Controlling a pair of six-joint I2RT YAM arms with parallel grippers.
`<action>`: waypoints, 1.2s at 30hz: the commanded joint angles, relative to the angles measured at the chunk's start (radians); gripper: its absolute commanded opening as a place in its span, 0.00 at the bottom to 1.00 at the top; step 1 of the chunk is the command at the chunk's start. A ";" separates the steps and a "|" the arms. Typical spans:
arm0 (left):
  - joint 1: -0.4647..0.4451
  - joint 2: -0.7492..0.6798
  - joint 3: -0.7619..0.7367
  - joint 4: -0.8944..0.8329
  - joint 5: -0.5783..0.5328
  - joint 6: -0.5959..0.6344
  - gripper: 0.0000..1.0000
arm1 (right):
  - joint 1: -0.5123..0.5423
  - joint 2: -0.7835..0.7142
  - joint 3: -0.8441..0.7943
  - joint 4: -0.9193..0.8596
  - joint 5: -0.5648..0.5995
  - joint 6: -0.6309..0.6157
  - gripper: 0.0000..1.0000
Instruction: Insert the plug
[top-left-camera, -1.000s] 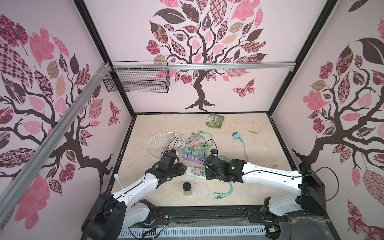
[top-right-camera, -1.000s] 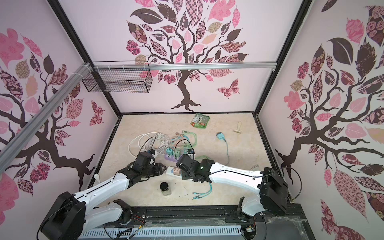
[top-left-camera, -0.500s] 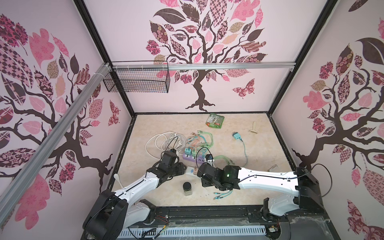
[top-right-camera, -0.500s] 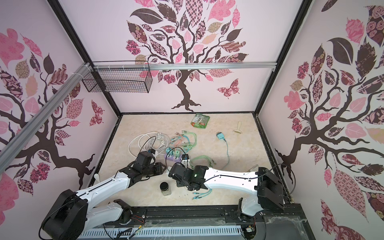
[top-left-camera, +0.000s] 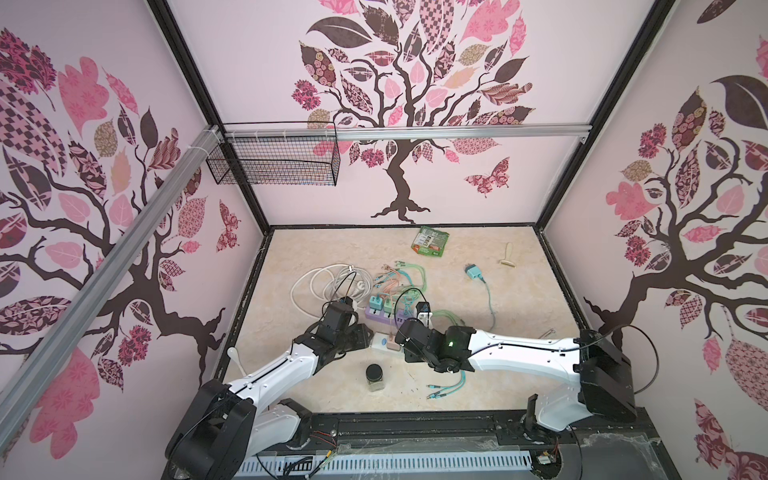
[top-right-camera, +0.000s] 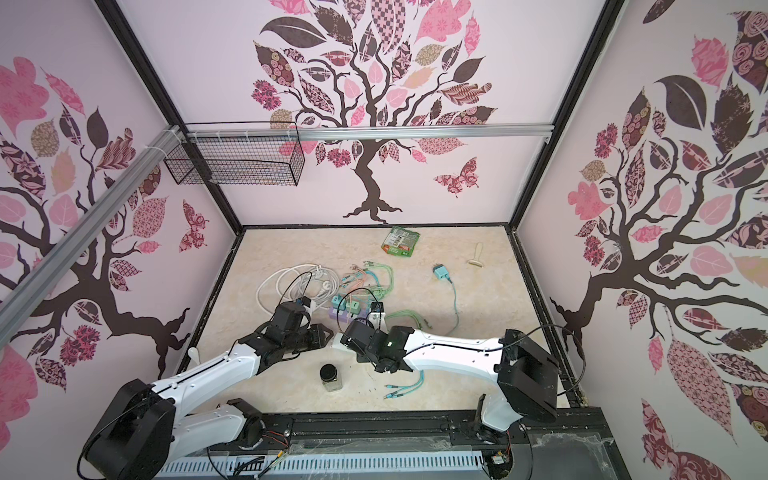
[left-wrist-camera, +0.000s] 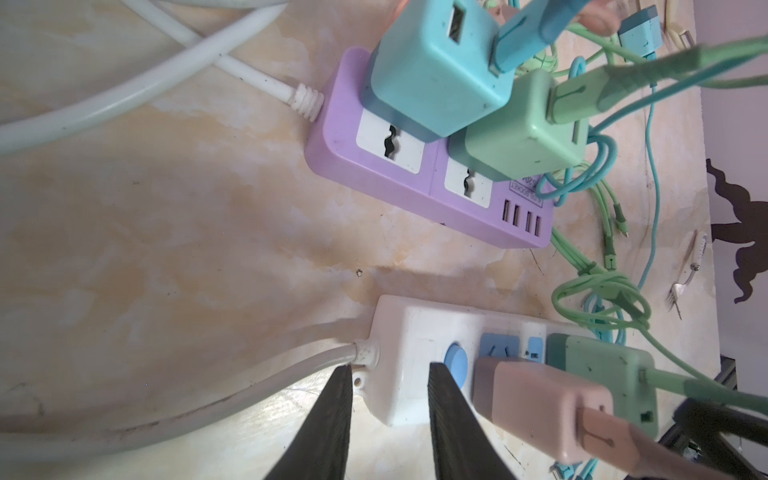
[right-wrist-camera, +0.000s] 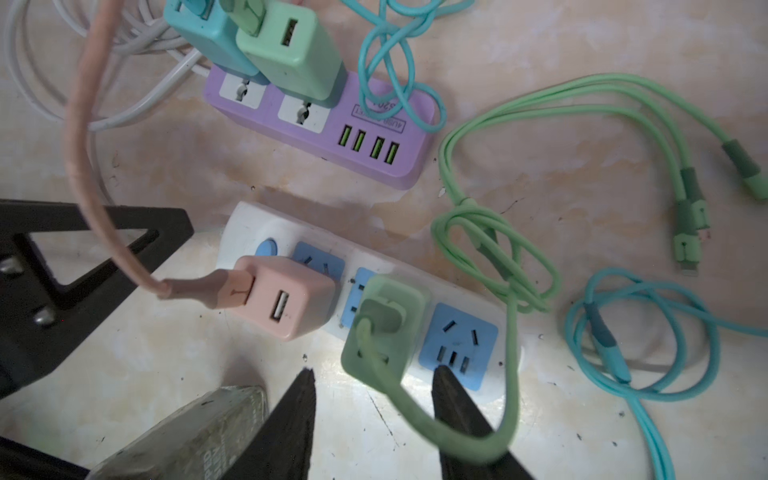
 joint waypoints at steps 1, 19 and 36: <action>0.007 -0.012 0.038 -0.008 0.008 0.014 0.35 | -0.020 0.026 0.000 0.015 0.009 -0.015 0.49; 0.008 -0.017 0.031 -0.008 0.011 0.016 0.35 | -0.045 0.119 0.011 0.038 -0.033 -0.009 0.43; 0.011 -0.028 0.023 -0.004 0.010 0.010 0.35 | -0.045 0.159 -0.012 0.030 -0.059 0.078 0.27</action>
